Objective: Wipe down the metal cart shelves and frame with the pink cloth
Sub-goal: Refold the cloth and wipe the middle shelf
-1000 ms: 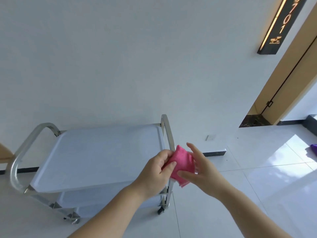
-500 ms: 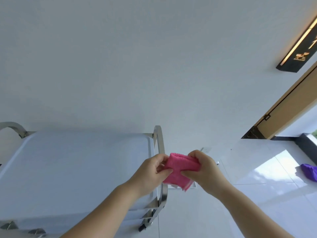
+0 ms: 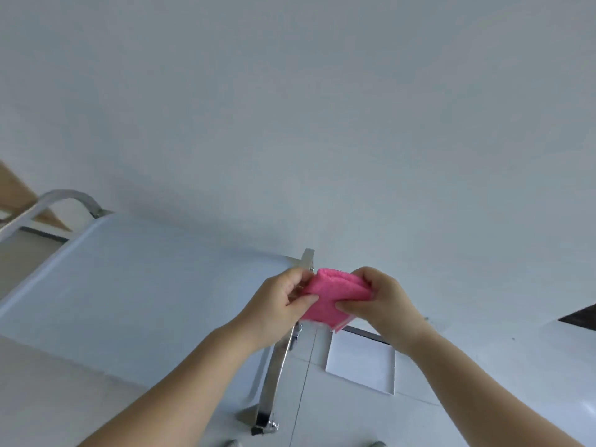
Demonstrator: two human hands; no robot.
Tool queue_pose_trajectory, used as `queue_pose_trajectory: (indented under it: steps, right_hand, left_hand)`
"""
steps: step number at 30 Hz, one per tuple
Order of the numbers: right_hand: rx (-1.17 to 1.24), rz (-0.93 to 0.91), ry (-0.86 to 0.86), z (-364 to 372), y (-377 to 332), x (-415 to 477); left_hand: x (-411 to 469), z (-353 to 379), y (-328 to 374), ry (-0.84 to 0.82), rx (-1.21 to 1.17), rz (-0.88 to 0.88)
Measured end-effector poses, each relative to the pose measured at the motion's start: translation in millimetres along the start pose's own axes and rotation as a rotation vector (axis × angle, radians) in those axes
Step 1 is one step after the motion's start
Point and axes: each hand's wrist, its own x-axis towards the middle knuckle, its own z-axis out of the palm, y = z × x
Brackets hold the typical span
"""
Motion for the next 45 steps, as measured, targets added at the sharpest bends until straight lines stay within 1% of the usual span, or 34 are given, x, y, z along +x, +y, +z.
queue_pose_trajectory:
  steps: [2,4,8,10,13,17,22,27,30,32,36,41,45]
  right_hand:
    - [0.151,-0.016,-0.145,-17.9,4.5,9.1]
    - [0.237,-0.017,-0.295,-31.9,10.2,15.0]
    - [0.250,-0.052,-0.633,-40.4,12.3,18.6]
    - [0.258,-0.046,-0.706,-37.3,14.6,10.4]
    - [0.227,-0.068,-0.741,-30.4,18.1,-4.6]
    - [0.082,-0.144,-0.747,-26.4,25.2,-28.2]
    - [-0.015,-0.066,-0.781,-35.9,65.4,-60.9]
    - [-0.154,-0.017,-0.826,-48.4,107.8,-80.8]
    - [-0.176,0.020,-0.890,-45.7,125.3,-63.4]
    - [-0.220,0.050,-0.942,-46.6,138.9,-48.4]
    - [-0.262,0.075,-0.991,-47.5,172.3,-15.8]
    - [-0.305,0.083,-0.930,-42.0,213.7,23.4]
    - [-0.354,0.060,-0.839,-26.6,264.6,47.0]
  left_hand:
    - [-7.3,20.5,9.8,0.126,-0.007,-0.048]
    - [-16.9,39.5,22.5,0.235,0.002,-0.083]
    - [-39.1,64.9,42.3,0.441,0.026,-0.120]
    - [-57.7,75.8,48.2,0.514,0.029,-0.148]
    - [-87.4,88.2,50.3,0.597,0.040,-0.159]
    - [-120.7,114.0,35.4,0.704,0.025,-0.199]
    - [-155.8,168.0,4.7,0.754,-0.034,-0.269]
    - [-173.8,221.3,-17.5,0.794,-0.099,-0.427]
    - [-169.7,231.8,-32.9,0.832,-0.050,-0.482]
    - [-166.9,243.2,-43.9,0.895,-0.041,-0.539]
    - [-157.3,265.4,-77.6,1.014,-0.071,-0.658]
    - [-150.8,274.7,-134.8,1.103,-0.069,-0.753]
    - [-151.7,268.9,-205.8,1.139,-0.009,-0.859]
